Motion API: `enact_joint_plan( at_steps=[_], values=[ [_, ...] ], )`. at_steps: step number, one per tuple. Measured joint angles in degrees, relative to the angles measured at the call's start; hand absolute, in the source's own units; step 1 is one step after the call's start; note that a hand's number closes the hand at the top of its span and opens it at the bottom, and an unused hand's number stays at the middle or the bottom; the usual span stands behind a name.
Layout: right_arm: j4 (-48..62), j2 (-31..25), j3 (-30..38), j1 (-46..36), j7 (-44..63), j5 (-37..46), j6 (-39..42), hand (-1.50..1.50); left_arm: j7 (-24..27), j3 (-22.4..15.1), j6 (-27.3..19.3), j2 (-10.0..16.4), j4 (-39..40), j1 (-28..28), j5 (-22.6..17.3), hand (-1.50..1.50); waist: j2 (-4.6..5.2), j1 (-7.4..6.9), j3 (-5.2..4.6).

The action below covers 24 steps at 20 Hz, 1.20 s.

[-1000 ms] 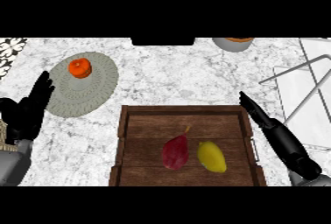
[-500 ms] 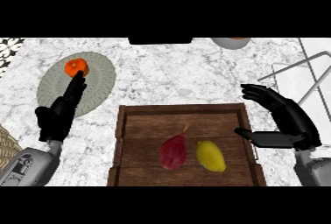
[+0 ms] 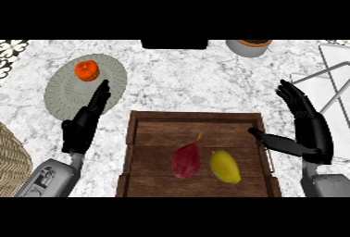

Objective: Pick the lemon from the tray and place it in the tiered shelf

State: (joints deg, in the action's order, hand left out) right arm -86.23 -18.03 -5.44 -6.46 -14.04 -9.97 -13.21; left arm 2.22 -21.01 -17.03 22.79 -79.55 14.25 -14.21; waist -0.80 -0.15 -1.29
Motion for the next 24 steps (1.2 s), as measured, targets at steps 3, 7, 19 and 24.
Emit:
enact_joint_plan(
  at_steps=[3,7,19,24],
  values=[
    [-0.3,-1.8,0.0,0.8,-0.8,-2.3,5.7,-1.50,-0.8,-0.6,-0.1,-0.3,-1.4,-1.0,1.0,0.00,0.02,-0.22,0.16],
    [-2.8,-6.9,-2.4,1.6,4.5,-1.5,11.6,-1.50,-0.4,0.4,0.4,-0.8,0.0,-0.3,1.2,0.00,0.50,0.07,0.85],
    [-21.9,-21.7,-8.2,-3.0,33.6,4.3,21.0,-1.50,-1.1,0.8,1.1,-2.2,-0.9,-1.1,3.1,0.00,0.54,0.23,1.14],
    [-28.7,-26.9,-11.9,-7.2,45.9,6.4,26.8,-1.50,-0.5,1.6,1.8,-2.4,0.2,-0.8,3.5,0.00,0.59,0.19,1.13]
  ],
)
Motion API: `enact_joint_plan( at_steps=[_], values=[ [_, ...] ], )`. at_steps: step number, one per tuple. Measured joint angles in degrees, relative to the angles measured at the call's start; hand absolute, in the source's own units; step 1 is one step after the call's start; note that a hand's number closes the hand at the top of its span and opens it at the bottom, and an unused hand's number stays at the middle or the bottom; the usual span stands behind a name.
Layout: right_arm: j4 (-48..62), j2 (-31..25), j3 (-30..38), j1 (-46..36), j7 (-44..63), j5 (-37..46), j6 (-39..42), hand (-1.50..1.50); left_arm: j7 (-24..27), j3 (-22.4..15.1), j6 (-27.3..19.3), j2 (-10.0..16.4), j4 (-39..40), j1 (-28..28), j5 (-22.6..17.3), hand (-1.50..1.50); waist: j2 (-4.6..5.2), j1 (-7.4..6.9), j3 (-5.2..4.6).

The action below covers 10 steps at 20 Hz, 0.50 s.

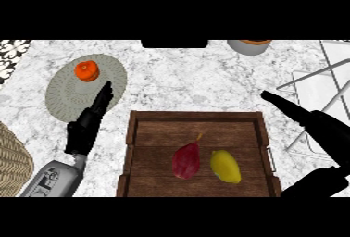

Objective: Pick the lemon from the tray and place it in the tiered shelf

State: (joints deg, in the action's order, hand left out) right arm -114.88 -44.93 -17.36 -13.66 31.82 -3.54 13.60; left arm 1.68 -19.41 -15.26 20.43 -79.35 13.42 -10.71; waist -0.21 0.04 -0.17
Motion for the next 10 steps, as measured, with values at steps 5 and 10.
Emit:
enact_joint_plan(
  at_steps=[5,10],
  values=[
    [-6.5,1.9,-3.8,-2.2,11.7,3.2,2.4,-1.50,0.6,0.4,0.3,-1.7,0.5,-0.6,1.5,0.00,0.08,-0.04,0.08],
    [-8.5,7.5,-5.5,-2.5,17.3,7.3,4.9,-1.50,0.1,2.0,2.1,-3.2,0.8,-0.6,3.0,0.00,0.14,-0.06,0.13]
  ],
)
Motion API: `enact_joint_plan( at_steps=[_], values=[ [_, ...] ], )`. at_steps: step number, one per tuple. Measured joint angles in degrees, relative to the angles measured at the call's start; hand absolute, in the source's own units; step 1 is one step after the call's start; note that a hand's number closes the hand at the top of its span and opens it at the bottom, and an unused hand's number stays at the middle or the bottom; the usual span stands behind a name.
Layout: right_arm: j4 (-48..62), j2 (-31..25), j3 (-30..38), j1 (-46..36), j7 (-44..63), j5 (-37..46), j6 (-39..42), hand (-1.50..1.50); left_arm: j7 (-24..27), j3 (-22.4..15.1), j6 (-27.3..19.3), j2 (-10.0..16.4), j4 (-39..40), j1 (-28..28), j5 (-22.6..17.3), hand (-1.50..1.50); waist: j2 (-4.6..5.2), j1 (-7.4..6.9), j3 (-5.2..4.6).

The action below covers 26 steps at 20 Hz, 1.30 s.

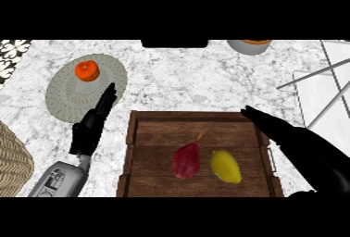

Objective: Pick the lemon from the tray and place it in the tiered shelf

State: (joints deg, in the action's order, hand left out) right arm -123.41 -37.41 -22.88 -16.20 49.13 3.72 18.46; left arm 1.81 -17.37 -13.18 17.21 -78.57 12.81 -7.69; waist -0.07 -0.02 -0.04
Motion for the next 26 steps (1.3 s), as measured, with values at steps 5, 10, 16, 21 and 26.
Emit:
enact_joint_plan(
  at_steps=[5,10,16,21,26],
  values=[
    [-2.9,4.7,-1.1,1.1,2.9,4.7,1.4,-1.50,-2.0,1.1,0.4,-1.2,-2.5,-0.9,2.3,0.00,-0.01,-0.02,0.02],
    [-4.2,9.3,-3.1,1.9,4.5,10.2,2.0,-1.50,-1.6,2.6,2.1,-2.4,-2.1,-1.6,3.4,0.00,0.01,0.00,0.02],
    [-1.2,14.6,-5.0,3.0,3.4,16.1,3.0,-1.50,-1.4,4.8,3.8,-3.8,-1.2,-1.0,5.0,0.00,0.04,0.01,0.03],
    [-0.1,17.8,-5.6,4.4,3.0,19.8,4.1,-1.50,-1.6,6.0,5.2,-4.4,-2.6,-2.5,6.3,0.00,0.03,-0.02,0.04],
    [1.5,19.2,-5.5,6.3,1.5,22.7,5.2,-1.50,-2.3,6.8,5.4,-6.2,-1.2,-0.9,8.0,0.00,0.04,0.10,0.04]
  ],
)
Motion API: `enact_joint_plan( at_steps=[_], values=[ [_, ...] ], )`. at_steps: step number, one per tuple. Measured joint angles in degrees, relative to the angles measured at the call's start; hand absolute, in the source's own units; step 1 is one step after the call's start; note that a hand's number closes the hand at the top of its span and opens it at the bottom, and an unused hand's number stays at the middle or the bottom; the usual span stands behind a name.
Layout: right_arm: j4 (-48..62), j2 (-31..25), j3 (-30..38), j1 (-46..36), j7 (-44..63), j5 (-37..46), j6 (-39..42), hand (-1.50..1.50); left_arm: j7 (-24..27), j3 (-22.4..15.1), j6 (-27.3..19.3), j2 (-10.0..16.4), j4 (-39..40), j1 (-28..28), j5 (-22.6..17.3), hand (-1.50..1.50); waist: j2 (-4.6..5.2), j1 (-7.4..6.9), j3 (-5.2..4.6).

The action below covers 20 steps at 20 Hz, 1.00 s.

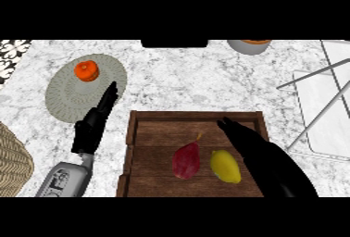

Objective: Pick the lemon from the tray and place it in the tiered shelf

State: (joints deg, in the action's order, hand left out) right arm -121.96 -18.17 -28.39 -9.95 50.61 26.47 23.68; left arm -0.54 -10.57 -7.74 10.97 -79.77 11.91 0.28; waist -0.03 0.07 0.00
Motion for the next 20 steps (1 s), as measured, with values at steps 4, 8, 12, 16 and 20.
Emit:
enact_joint_plan(
  at_steps=[4,8,12,16,20],
  values=[
    [0.9,1.2,0.5,0.6,-0.7,1.6,1.6,-1.50,-0.2,1.3,1.3,-0.2,0.1,0.4,0.6,0.00,0.00,-0.02,-0.01],
    [2.0,2.6,1.0,1.2,-1.5,3.5,3.1,-1.50,0.3,3.1,2.4,-0.7,1.0,0.7,1.1,0.00,0.01,-0.02,0.00],
    [2.9,3.9,0.0,2.7,-2.2,6.9,3.5,-1.50,-1.0,3.3,2.7,-1.4,-1.7,-0.6,2.0,0.00,-0.01,-0.07,0.00],
    [5.0,4.5,1.3,2.5,-4.5,8.6,4.8,-1.50,-0.6,4.4,3.9,-1.7,-1.4,-0.6,2.5,0.00,-0.01,-0.07,0.00],
    [6.6,4.8,0.7,4.9,-7.5,12.0,3.8,-1.50,1.0,4.9,5.0,-2.1,-1.2,-2.2,3.1,0.00,-0.01,-0.05,0.00]
  ],
)
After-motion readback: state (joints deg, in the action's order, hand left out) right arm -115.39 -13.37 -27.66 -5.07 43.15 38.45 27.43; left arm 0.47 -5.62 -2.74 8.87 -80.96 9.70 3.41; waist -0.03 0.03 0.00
